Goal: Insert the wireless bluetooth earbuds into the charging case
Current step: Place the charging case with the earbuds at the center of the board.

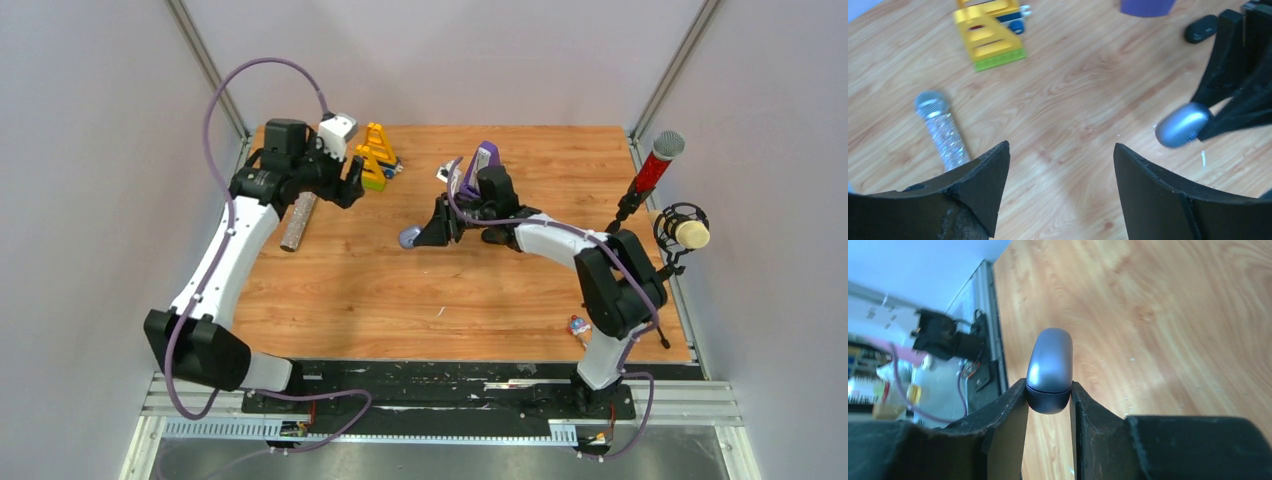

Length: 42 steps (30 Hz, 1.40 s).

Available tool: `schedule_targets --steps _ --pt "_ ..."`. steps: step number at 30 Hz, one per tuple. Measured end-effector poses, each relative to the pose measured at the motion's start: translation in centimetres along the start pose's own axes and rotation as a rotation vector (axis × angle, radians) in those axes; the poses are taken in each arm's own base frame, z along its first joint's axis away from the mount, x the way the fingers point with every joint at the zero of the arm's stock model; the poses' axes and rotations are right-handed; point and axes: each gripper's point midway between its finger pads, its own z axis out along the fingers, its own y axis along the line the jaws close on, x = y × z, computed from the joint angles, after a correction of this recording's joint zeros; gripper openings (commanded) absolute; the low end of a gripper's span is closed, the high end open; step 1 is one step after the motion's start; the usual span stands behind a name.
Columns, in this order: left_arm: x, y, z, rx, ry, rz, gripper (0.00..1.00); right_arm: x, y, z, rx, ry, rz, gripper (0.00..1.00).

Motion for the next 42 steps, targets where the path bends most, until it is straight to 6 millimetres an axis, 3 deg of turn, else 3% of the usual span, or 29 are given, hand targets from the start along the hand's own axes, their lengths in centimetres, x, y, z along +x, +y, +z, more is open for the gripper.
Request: schedule_targets --steps 2,8,13,17,22,28,38,42 --pt "0.1 1.5 -1.6 -0.065 -0.021 -0.018 0.98 0.0 -2.3 1.0 0.062 -0.004 0.078 0.0" --pt "0.2 2.8 -5.6 -0.167 -0.082 -0.02 1.0 0.0 -8.0 3.7 0.223 -0.018 0.239 0.0" --pt "1.7 3.8 -7.6 -0.23 -0.09 -0.032 1.0 -0.8 -10.2 5.5 0.307 -0.047 0.303 0.01" --pt "3.0 4.5 -9.1 -0.274 -0.089 -0.053 1.0 0.6 -11.0 7.0 0.347 -0.033 0.347 0.01" --pt "3.0 4.7 -10.5 -0.298 -0.113 -0.06 1.0 3.6 -11.8 8.6 0.392 0.018 0.41 0.01" --pt "2.9 4.2 -10.4 -0.27 -0.12 -0.064 1.0 3.7 -11.4 9.5 0.404 0.013 0.427 0.03" --pt "2.9 3.7 -10.2 -0.232 -0.123 -0.07 1.0 3.6 -11.4 10.0 0.401 0.005 0.472 0.4" --pt "3.0 3.5 -10.1 -0.224 -0.12 -0.074 1.0 3.9 -11.5 9.9 0.407 0.014 0.481 0.5"
